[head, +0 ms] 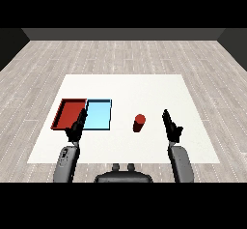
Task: Pick the red can and put it in the red box
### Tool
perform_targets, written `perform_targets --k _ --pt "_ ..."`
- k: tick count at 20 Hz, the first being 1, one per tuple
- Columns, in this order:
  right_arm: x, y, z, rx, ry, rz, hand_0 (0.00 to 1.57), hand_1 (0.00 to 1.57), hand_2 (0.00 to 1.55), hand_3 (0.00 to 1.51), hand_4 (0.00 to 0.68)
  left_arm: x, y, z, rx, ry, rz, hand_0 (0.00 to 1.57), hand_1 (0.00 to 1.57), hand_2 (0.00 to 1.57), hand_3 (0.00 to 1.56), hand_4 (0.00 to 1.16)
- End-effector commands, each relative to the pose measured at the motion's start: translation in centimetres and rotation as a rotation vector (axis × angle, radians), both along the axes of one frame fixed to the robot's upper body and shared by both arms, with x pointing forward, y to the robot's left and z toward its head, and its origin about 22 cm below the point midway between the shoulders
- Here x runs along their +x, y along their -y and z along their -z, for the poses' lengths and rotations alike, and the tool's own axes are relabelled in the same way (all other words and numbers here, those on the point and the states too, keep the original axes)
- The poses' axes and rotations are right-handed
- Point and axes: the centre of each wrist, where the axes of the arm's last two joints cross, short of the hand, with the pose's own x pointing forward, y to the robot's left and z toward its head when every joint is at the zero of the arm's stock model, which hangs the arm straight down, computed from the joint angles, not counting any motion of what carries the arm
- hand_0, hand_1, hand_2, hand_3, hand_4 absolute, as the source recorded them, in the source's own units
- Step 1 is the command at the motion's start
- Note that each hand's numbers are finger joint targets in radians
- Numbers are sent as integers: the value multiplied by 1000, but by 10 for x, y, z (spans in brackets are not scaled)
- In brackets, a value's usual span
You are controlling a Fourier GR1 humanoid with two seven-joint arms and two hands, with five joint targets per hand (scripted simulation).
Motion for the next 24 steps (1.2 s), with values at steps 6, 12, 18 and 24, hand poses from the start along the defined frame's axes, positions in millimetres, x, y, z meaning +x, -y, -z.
perform_targets --k 6,12,18,24 --pt "-35 69 -15 26 -11 -55 0 0 0 0 0 6 2 -10 -32 -60 -14 0 0 0 0 0" --pt "-24 84 -25 101 350 -142 0 0 0 0 0 7 -10 -6 -86 393 6 0 0 0 0 0" --pt "-40 69 -3 93 366 -125 0 0 0 0 0 20 -13 -9 -105 398 6 0 0 0 0 0" --pt "-15 65 -17 110 358 -137 0 0 0 0 0 0 -1 4 -56 407 18 0 0 0 0 0"
